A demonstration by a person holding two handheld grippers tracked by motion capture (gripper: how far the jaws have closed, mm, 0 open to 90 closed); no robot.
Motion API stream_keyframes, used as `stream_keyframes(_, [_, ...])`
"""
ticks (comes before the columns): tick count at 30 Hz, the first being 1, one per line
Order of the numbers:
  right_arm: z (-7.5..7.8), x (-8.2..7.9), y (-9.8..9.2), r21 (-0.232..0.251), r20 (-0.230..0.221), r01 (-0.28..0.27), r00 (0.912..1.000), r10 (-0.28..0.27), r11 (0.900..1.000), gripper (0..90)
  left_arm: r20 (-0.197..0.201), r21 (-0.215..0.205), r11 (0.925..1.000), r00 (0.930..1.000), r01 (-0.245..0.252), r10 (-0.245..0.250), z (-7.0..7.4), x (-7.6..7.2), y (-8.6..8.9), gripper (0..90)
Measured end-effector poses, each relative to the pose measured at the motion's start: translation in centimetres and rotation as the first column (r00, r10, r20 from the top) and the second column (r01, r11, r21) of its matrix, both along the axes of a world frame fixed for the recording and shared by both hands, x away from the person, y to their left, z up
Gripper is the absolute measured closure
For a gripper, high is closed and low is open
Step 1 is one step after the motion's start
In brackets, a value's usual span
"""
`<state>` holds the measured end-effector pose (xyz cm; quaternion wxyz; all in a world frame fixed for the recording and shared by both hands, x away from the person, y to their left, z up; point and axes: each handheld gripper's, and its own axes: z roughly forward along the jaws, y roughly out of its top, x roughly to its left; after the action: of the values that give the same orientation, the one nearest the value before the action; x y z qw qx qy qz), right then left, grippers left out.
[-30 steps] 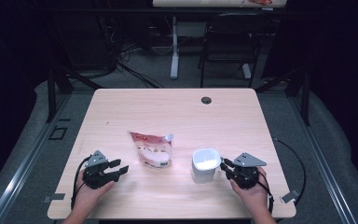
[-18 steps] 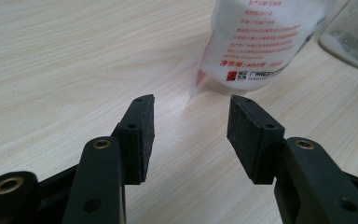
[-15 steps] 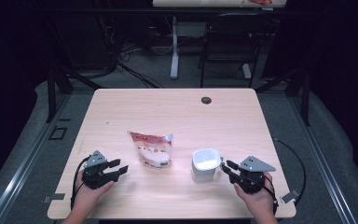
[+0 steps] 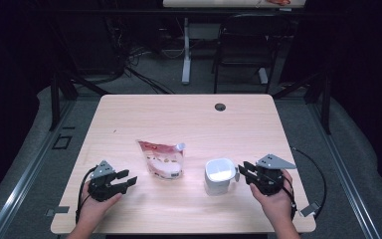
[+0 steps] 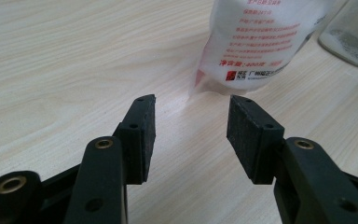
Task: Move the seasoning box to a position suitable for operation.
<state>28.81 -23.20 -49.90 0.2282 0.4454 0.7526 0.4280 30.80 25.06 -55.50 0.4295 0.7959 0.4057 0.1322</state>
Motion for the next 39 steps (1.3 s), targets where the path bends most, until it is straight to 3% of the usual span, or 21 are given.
stream_keyframes(9, [2.3, 0.9, 1.4, -0.031, -0.037, -0.046, 0.9983, 0.045, 0.998, 90.0, 0.004, 0.007, 1.0000, 1.0000, 0.003, -0.003, 0.0, -0.1, 0.0, 52.2])
stream_keyframes(12, [2.6, 0.9, 1.6, -0.032, -0.044, -0.055, 0.9976, 0.053, 0.998, 90.0, 0.002, 0.006, 1.0000, 1.0000, 0.002, -0.002, 0.0, -0.1, 0.0, 52.2])
stream_keyframes(24, [1.8, 1.1, 2.4, -0.008, -0.056, -0.070, 0.9960, 0.070, 0.998, 90.0, 0.001, 0.008, 1.0000, 1.0000, 0.004, -0.004, -0.1, 0.0, 0.0, 52.1])
stream_keyframes(39, [1.6, 1.2, 2.0, 0.024, -0.062, -0.074, 0.9952, 0.075, 0.997, 90.0, 0.000, 0.014, 0.9999, 1.0000, 0.008, -0.008, -0.1, 0.0, 0.0, 52.0])
